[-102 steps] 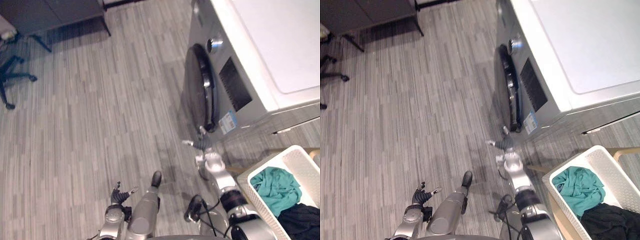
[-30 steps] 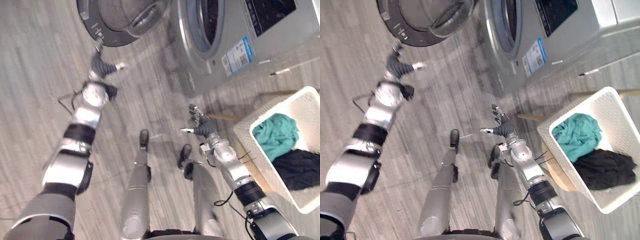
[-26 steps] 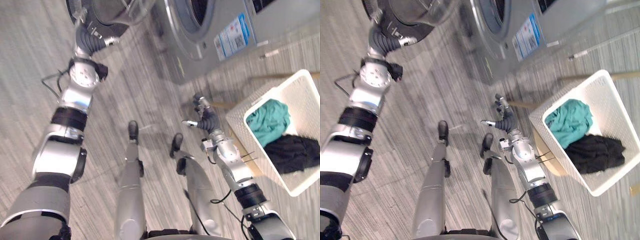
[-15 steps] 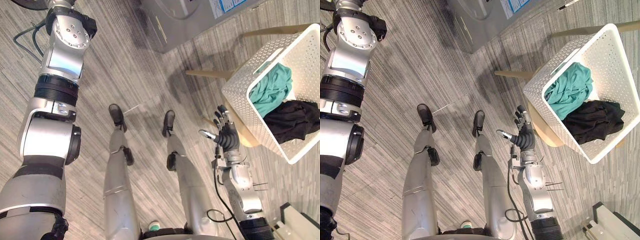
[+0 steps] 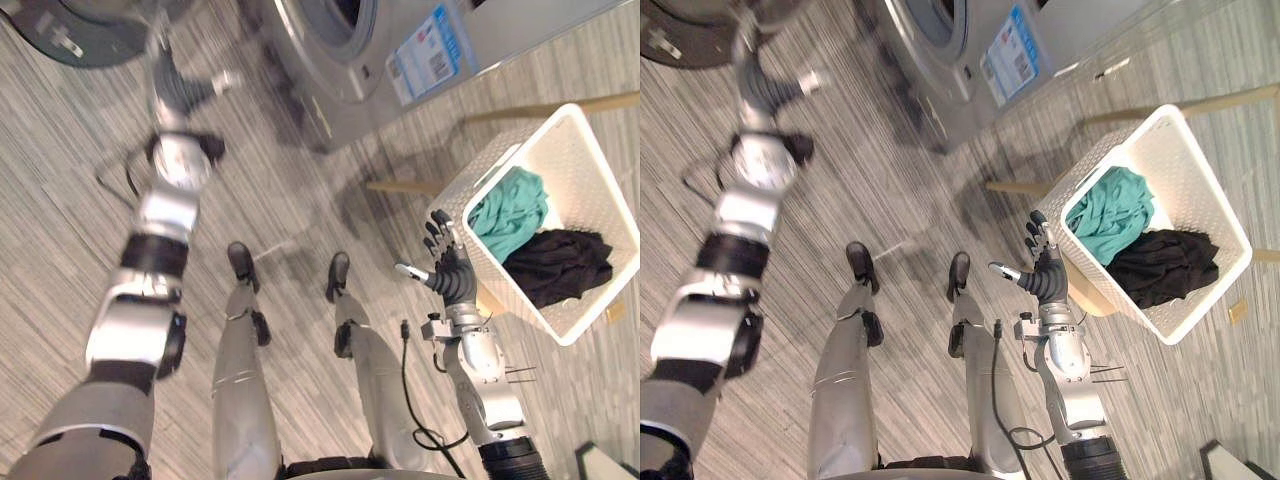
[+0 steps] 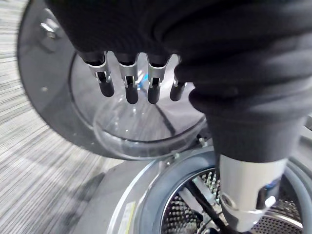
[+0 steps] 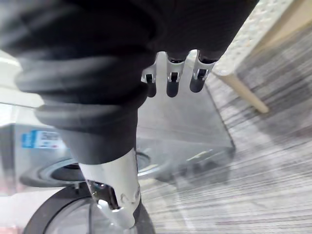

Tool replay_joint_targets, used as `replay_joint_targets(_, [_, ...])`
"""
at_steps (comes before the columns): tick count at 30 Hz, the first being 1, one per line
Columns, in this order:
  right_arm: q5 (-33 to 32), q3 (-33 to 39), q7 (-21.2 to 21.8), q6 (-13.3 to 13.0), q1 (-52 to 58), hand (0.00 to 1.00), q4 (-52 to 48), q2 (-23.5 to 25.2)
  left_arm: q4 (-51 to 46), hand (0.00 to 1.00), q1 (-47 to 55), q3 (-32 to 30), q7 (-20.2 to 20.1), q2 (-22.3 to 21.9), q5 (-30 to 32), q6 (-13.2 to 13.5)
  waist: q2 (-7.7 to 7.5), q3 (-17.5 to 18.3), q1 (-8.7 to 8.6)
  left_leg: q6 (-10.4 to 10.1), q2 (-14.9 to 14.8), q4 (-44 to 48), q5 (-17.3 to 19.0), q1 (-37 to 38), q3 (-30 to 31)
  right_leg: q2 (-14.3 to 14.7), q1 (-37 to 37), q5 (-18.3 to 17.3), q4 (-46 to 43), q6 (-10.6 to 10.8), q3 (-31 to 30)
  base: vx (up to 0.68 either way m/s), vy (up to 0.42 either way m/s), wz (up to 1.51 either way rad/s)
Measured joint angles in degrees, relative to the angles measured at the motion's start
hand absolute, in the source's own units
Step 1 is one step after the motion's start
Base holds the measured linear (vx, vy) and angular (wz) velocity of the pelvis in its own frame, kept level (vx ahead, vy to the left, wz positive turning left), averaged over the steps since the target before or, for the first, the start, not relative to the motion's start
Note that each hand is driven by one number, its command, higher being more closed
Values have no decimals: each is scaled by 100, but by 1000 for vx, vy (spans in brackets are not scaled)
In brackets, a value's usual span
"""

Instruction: Pick up the laundry basket with both hands and put the clothes into the washing machine.

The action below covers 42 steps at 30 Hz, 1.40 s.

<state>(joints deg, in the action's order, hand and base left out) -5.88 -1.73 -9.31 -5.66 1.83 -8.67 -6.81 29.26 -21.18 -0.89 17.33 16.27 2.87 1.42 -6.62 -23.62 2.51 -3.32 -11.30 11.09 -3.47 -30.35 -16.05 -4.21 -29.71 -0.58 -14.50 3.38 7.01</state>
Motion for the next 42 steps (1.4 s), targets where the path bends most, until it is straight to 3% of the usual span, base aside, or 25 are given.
replay_joint_targets(4, [383, 405, -80, 166, 71, 0, 210, 235, 615, 0, 1753, -384, -240, -862, 27, -89, 388, 598, 100, -15, 42, 12, 387, 944, -456, -30, 591, -223, -32, 103, -431, 124, 5, -41])
replay_joint_targets(7, [612, 589, -213, 181, 75, 0, 876, 232, 1483, 0, 2400, -478, -403, -1038, 262, -118, 656, 1051, -55, -48, 32, 183, 732, 1388, -708, 44, 889, -322, -20, 114, -709, 132, 26, -62])
replay_joint_targets(8, [649, 631, -220, 191, 47, 0, 1035, 232, 1615, 0, 2461, -553, -452, -1059, 284, -120, 671, 1095, -87, -51, -6, 161, 760, 1498, -804, 23, 913, -346, -22, 66, -636, 149, -2, -74])
replay_joint_targets(9, [680, 643, -227, 234, 4, 0, 1321, 197, 1784, 0, 2586, -727, -480, -1088, 344, -128, 687, 1125, -98, -84, -54, 146, 849, 1723, -1020, -180, 1008, -475, -52, -205, -28, 133, 4, -93])
replay_joint_targets(10, [761, 637, -228, 238, -23, 0, 1598, 194, 1926, 0, 2712, -875, -484, -1098, 371, -150, 690, 1127, -107, -150, -112, 115, 923, 2031, -1248, -470, 1227, -449, -102, -294, 834, 144, -16, -97])
replay_joint_targets(12, [886, 615, -222, 249, -27, 0, 1926, 190, 2122, 0, 2842, -881, -486, -1056, 426, -200, 704, 1168, -116, -281, -262, 107, 1015, 2444, -1490, -717, 1516, -371, -287, -277, 2077, 119, -44, -86])
replay_joint_targets(13, [908, 618, -225, 251, -22, 0, 1968, 189, 2151, 0, 2871, -881, -491, -1041, 446, -219, 713, 1173, -124, -308, -289, 106, 1033, 2554, -1534, -718, 1594, -378, -331, -288, 2309, 134, -88, -86])
replay_joint_targets(16, [1145, 628, -221, 249, 93, 0, 1996, 124, 2235, 0, 2854, -866, -554, -1044, 566, -224, 728, 1220, -212, -360, -515, 343, 1062, 2757, -1547, -529, 1771, -530, -322, -292, 2216, 114, -155, -60])
replay_joint_targets(17, [1290, 607, -194, 250, 210, 0, 1998, 38, 2238, 0, 2802, -859, -621, -1051, 690, -214, 720, 1229, -164, -426, -876, 1301, 1108, 2609, -1471, -396, 1885, -680, -252, -309, 2035, 77, -192, -74])
replay_joint_targets(18, [1358, 524, -193, 267, 275, 0, 2011, -53, 2239, 0, 2838, -858, -628, -1065, 693, -214, 754, 1243, -158, -219, -1183, 2217, 975, 2377, -1172, -227, 2064, -721, -177, -371, 1866, 93, -197, -94])
replay_joint_targets(19, [1397, 470, -188, 286, 292, 0, 2015, -111, 2238, 0, 2878, -855, -638, -1056, 697, -211, 769, 1256, -163, 90, -1277, 2832, 779, 2094, -711, -131, 2218, -718, -85, -410, 1673, 144, -133, -86])
replay_joint_targets(20, [1462, 453, -192, 289, 295, 0, 2030, -186, 2246, 0, 2911, -815, -660, -1057, 693, -209, 739, 1272, -159, 29, -1204, 3255, 902, 1793, -217, -72, 2271, -739, 1, -481, 1535, 183, -41, -91])
replay_joint_targets(21, [1512, 415, -206, 294, 224, 0, 2109, -266, 2251, 0, 2885, -732, -717, -1056, 694, -204, 764, 1291, -151, -117, -954, 3355, 1278, 1598, 221, -65, 2307, -731, 50, -507, 1322, 177, 8, -85])
replay_joint_targets(22, [1544, 418, -208, 318, 188, 0, 2172, -321, 2251, 0, 2878, -690, -728, -1049, 689, -198, 766, 1291, -151, -156, -806, 3252, 1411, 1550, 352, -66, 2345, -714, 97, -513, 1229, 163, 37, -80])
replay_joint_targets(23, [1572, 419, -206, 348, 179, 0, 2245, -381, 2248, 0, 2871, -612, -729, -1051, 686, -192, 781, 1300, -150, -166, -594, 2908, 1497, 1516, 504, -69, 2404, -611, 154, -446, 1126, 153, 51, -77])
replay_joint_targets(24, [1702, 419, -212, 394, 155, 0, 2422, -445, 2247, 0, 2868, -536, -729, -1059, 682, -138, 805, 1313, -151, -192, -303, 1945, 1481, 1580, 713, -71, 2452, -581, 179, -402, 940, 182, 107, -74])
replay_joint_targets(26, [1792, 417, -211, 448, 79, 0, 2570, -515, 2249, 0, 2866, -484, -730, -1071, 682, -105, 922, 1359, -151, -362, -69, 963, 1306, 1669, 1067, -34, 2449, -528, 177, -317, 764, 161, 163, -81])
replay_joint_targets(27, [1963, 398, -221, 493, -5, 0, 2648, -527, 2273, 0, 2858, -433, -730, -1058, 683, -100, 942, 1332, -127, -328, 0, 556, 779, 1762, 1155, 28, 2457, -494, 196, -203, 533, 160, 202, -86])
replay_joint_targets(30, [2244, 285, -173, 492, -32, 0, 2642, -544, 2341, 0, 2839, -351, -740, -947, 689, -89, 807, 1352, -157, -180, 188, 611, 879, 1867, 939, -165, 2621, -308, 555, 82, 347, 122, 191, -40])
replay_joint_targets(35, [2810, -470, -45, 491, -798, 0, 3000, -968, 2482, 0, 2839, -323, -740, -889, 808, -98, 880, 1250, -99, 66, 331, 854, 1121, 1717, 528, -324, 2338, -115, 680, 321, -91, -52, 168, -39])
replay_joint_targets(42, [3133, -1404, -47, 503, -3017, 0, 4469, -1674, 2438, 0, 1969, -325, -717, -796, 797, -45, 956, 286, 153, 205, 472, 1047, 989, 554, 521, -495, 1329, 288, 694, 336, -82, -164, 90, 0])
